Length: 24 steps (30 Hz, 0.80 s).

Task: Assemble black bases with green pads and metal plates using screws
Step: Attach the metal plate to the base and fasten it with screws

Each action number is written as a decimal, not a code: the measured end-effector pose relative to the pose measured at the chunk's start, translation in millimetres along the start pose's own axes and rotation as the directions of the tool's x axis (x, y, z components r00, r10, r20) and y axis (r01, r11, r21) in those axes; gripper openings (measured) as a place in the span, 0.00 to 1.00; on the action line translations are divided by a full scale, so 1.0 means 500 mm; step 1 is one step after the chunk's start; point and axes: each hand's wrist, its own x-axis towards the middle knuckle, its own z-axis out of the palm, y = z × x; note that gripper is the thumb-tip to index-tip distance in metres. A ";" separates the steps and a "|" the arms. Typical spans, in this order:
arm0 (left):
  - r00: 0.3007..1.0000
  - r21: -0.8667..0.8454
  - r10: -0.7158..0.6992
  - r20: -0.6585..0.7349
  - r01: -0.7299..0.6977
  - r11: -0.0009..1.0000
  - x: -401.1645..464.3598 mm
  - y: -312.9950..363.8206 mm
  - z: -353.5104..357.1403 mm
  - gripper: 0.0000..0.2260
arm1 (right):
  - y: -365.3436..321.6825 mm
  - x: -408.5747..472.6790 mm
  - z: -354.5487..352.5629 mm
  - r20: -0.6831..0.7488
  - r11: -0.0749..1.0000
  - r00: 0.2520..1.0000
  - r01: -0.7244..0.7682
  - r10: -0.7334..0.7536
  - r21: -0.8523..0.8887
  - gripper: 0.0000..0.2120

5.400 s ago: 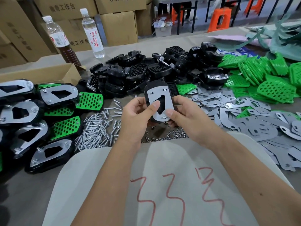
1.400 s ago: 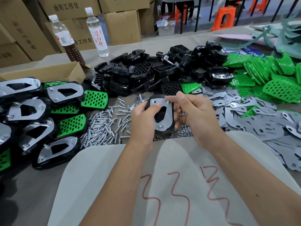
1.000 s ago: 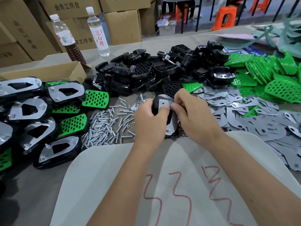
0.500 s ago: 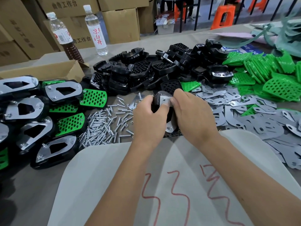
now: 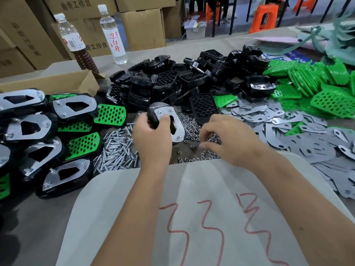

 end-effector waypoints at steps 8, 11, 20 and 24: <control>0.983 -0.027 -0.048 0.176 0.053 0.998 -0.015 0.006 0.008 0.14 | -0.007 0.003 0.006 -0.081 0.997 0.997 -0.009 0.015 0.075 0.05; 0.968 0.028 0.009 0.249 -0.017 0.999 -0.017 0.002 0.009 0.10 | -0.014 0.006 0.003 -0.314 0.956 0.948 0.049 0.046 0.288 0.05; 0.865 0.004 0.186 0.466 -0.212 0.977 -0.036 -0.006 0.028 0.06 | -0.037 0.013 0.017 -0.516 0.823 0.847 0.202 0.126 0.531 0.04; 0.853 0.012 0.210 0.478 -0.245 0.969 -0.035 -0.005 0.025 0.06 | -0.031 0.013 0.015 -0.536 0.847 0.841 0.232 0.071 0.477 0.01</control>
